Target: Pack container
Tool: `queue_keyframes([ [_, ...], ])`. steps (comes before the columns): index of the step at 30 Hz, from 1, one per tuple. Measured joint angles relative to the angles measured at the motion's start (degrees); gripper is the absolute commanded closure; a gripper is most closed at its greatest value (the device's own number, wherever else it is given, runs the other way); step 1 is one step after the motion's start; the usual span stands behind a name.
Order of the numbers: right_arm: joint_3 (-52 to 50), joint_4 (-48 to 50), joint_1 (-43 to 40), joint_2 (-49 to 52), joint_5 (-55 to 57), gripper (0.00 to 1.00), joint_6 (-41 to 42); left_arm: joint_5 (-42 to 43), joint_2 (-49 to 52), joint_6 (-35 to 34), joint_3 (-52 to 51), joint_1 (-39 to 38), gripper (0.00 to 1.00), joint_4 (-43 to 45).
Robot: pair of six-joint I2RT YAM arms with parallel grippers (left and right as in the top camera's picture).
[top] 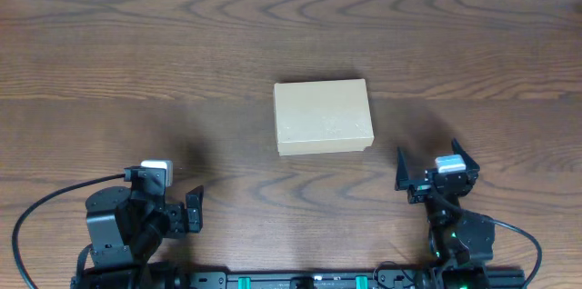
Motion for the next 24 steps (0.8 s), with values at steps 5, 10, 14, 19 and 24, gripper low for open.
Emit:
queue_keyframes([
  [5, 0.0, 0.0, 0.0, 0.9, 0.0, 0.01, 0.7, 0.0, 0.0, 0.0, 0.0, 0.0, 0.05, 0.0],
  [10, 0.0, 0.0, 0.0, 0.9, 0.0, 0.01, 0.9, 0.0, 0.0, 0.0, 0.0, 0.0, 0.05, 0.0],
  [14, 0.0, 0.2, 0.1, -0.6, 0.0, 0.01, 1.1, 0.0, 0.0, 0.0, 0.0, 0.0, 0.05, 0.0],
  [19, 0.0, 0.1, 0.5, -0.7, 0.2, 0.01, 1.0, 0.0, 0.0, 0.0, 0.0, 0.0, 0.05, 0.0],
  [24, 0.0, 0.1, 0.5, -0.7, 0.3, 0.01, 1.0, 0.0, 0.0, 0.0, 0.0, 0.0, 0.04, 0.0],
])
